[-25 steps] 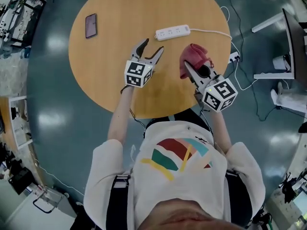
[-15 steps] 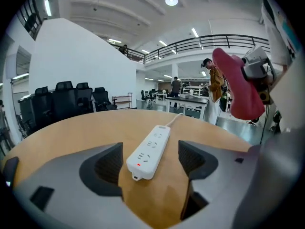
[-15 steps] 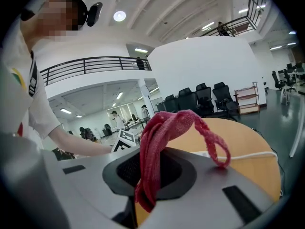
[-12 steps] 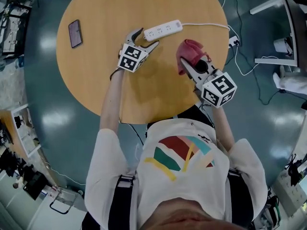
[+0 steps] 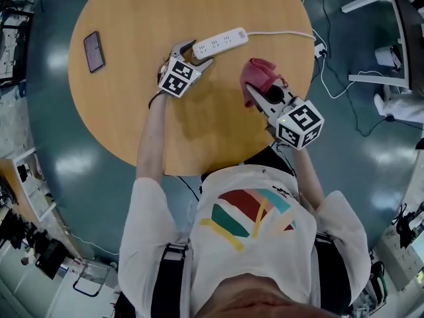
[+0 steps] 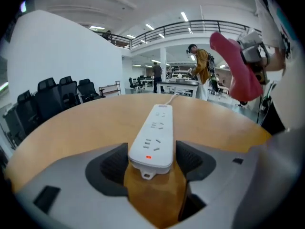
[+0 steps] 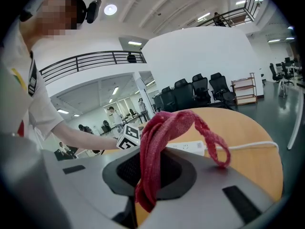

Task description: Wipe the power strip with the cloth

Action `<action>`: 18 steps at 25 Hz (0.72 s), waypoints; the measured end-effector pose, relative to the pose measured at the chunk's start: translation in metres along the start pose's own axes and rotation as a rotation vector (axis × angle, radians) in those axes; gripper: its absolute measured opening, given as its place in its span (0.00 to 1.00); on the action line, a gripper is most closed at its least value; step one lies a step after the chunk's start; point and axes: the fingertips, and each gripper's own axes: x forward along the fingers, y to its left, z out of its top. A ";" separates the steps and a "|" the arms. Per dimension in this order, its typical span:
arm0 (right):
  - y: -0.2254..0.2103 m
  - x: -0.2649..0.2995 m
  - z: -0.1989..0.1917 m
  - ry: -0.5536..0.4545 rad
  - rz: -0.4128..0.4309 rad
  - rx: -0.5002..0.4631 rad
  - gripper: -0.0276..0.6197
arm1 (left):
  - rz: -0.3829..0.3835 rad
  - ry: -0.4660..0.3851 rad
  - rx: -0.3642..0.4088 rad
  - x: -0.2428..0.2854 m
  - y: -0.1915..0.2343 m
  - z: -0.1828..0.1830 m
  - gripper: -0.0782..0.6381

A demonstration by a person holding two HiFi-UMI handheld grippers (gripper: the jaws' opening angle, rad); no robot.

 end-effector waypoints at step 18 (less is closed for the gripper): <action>0.046 0.051 -0.050 0.245 0.174 0.031 0.10 | -0.035 0.024 0.061 -0.060 -0.103 -0.044 0.56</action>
